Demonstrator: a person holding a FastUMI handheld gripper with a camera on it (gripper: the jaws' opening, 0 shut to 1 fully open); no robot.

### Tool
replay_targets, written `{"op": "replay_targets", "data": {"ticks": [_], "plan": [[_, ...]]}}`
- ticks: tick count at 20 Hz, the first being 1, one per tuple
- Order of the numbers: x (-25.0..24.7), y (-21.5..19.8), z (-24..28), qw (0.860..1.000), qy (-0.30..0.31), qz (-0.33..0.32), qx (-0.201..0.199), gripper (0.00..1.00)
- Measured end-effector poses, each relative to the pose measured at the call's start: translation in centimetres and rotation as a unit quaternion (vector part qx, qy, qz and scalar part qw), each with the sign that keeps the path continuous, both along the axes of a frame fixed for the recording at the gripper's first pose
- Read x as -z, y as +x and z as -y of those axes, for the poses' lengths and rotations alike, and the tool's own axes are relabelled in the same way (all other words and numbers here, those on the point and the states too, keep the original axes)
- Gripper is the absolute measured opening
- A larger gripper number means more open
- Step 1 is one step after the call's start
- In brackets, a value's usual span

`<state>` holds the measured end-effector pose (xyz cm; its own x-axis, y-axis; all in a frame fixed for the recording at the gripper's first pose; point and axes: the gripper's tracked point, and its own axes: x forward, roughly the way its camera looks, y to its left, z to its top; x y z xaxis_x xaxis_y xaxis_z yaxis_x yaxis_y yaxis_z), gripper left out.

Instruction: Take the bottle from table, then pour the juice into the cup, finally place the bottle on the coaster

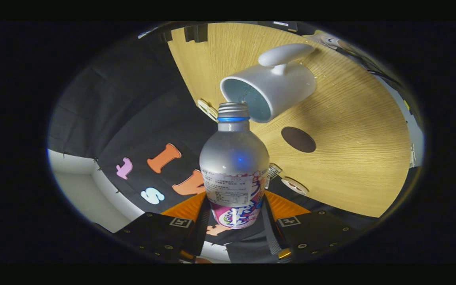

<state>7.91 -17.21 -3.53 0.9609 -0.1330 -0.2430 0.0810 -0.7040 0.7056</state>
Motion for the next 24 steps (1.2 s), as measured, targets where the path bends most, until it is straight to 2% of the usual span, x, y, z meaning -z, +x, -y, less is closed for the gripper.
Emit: {"op": "replay_targets", "data": {"ticks": [7, 16, 19, 24], "plan": [[-0.5, 0.2, 0.6, 0.999, 0.024, 0.015, 0.022, 0.63], [-0.1, 0.0, 0.6, 1.000, 0.021, 0.005, 0.020, 0.63], [0.4, 0.1, 0.5, 0.999, -0.026, -0.003, 0.027, 0.63], [1.6, -0.1, -1.2, 0.988, -0.153, -0.013, -0.016, 0.63]]}}
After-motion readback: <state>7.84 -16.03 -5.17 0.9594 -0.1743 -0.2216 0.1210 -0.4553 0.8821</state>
